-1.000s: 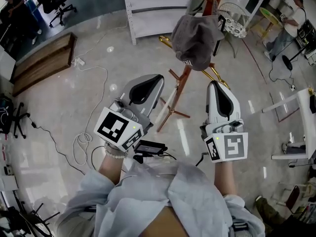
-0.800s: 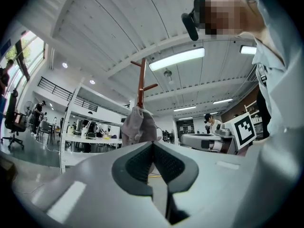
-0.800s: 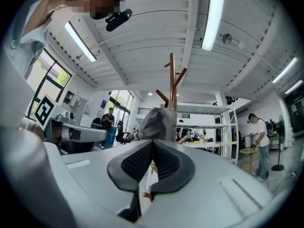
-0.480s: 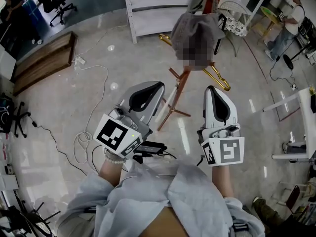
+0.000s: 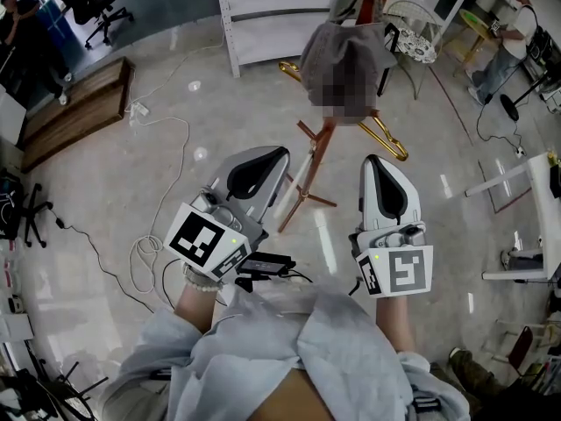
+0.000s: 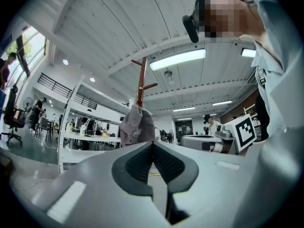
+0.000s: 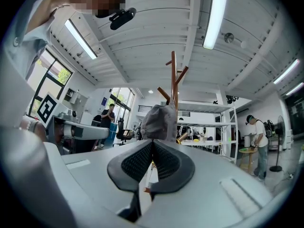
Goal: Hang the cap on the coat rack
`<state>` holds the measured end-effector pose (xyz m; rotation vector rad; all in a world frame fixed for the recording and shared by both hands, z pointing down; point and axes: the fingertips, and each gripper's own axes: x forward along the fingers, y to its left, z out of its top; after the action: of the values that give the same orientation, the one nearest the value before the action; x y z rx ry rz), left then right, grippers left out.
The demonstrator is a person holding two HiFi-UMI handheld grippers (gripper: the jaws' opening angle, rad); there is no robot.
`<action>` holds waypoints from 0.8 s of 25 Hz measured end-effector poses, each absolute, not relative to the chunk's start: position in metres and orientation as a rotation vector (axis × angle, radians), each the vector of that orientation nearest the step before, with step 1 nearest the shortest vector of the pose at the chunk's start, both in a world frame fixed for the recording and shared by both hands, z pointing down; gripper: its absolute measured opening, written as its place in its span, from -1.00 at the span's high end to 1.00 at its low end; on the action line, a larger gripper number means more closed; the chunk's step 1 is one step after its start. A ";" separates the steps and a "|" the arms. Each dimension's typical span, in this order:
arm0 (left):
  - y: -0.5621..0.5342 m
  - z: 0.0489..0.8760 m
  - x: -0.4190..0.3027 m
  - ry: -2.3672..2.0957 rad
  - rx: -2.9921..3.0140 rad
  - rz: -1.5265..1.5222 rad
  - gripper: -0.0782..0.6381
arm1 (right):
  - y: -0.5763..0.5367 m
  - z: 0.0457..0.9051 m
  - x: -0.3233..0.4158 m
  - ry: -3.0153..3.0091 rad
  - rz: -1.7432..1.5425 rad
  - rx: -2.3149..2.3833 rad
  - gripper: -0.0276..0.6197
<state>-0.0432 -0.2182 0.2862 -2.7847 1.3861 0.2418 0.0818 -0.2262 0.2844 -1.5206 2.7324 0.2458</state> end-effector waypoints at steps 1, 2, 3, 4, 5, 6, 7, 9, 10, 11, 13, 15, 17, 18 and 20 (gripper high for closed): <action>-0.218 0.286 -0.043 1.387 -2.786 0.242 0.77 | -0.226 0.285 0.083 2.732 0.245 -1.523 0.89; -0.218 0.287 -0.043 1.387 -2.786 0.241 0.77 | -0.227 0.285 0.083 2.732 0.243 -1.525 0.89; -0.218 0.287 -0.043 1.387 -2.787 0.239 0.77 | -0.227 0.285 0.084 2.732 0.241 -1.528 0.89; -0.218 0.287 -0.043 1.387 -2.787 0.238 0.77 | -0.227 0.286 0.085 2.732 0.239 -1.530 0.89; -0.218 0.287 -0.043 1.387 -2.787 0.238 0.77 | -0.228 0.286 0.085 2.732 0.238 -1.532 0.89; -0.218 0.287 -0.043 1.386 -2.789 0.238 0.77 | -0.229 0.287 0.086 2.731 0.236 -1.533 0.90; -0.218 0.287 -0.043 1.385 -2.791 0.240 0.77 | -0.229 0.287 0.086 2.731 0.235 -1.535 0.89; -0.218 0.287 -0.043 1.387 -2.791 0.240 0.77 | -0.230 0.288 0.087 2.731 0.234 -1.537 0.90; -0.218 0.287 -0.044 1.388 -2.791 0.239 0.77 | -0.230 0.288 0.087 2.732 0.234 -1.537 0.89; -0.218 0.288 -0.044 1.390 -2.791 0.238 0.77 | -0.230 0.288 0.087 2.733 0.235 -1.537 0.89; -0.218 0.288 -0.044 1.391 -2.792 0.237 0.77 | -0.231 0.288 0.087 2.734 0.235 -1.536 0.89; -0.218 0.289 -0.044 1.392 -2.792 0.234 0.77 | -0.230 0.288 0.087 2.735 0.237 -1.533 0.89; -0.217 0.289 -0.043 1.392 -2.794 0.231 0.77 | -0.229 0.288 0.086 2.736 0.238 -1.531 0.89; -0.217 0.289 -0.043 1.391 -2.795 0.230 0.77 | -0.229 0.288 0.086 2.737 0.238 -1.531 0.90; -0.217 0.290 -0.042 1.388 -2.799 0.228 0.77 | -0.229 0.288 0.086 2.739 0.238 -1.532 0.90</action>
<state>-0.0422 -0.2172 0.2897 -2.7988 1.3880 0.2280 0.0863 -0.2290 0.2877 -1.5318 2.7390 0.2378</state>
